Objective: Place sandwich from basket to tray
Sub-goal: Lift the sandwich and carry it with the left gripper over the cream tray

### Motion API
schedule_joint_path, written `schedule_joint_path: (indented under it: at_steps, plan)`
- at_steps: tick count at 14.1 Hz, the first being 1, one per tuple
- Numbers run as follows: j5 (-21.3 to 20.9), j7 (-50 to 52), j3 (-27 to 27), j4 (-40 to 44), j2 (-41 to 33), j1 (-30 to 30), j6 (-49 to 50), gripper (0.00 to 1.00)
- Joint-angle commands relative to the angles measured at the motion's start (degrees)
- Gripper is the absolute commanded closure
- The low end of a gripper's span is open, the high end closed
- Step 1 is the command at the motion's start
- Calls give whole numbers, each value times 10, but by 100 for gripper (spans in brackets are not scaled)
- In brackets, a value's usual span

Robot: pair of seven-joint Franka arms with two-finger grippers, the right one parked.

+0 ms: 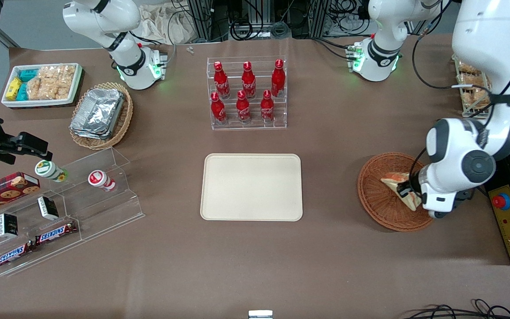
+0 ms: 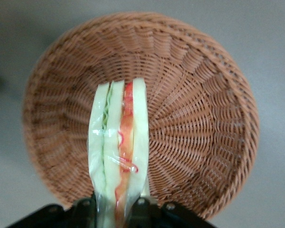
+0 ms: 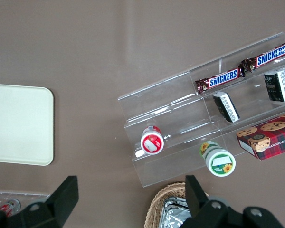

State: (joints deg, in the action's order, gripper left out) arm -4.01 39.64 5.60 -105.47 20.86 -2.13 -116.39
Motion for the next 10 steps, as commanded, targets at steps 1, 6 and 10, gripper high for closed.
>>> schedule_joint_path:
  at_steps: [1, 6, 10]
  plan:
    - [1, -14, 4, 105, -15, 1, 148, 100]
    - [46, -27, 33, 272, -18, 6, 335, 100]
    - [52, -4, 119, 287, -20, 7, 341, 100]
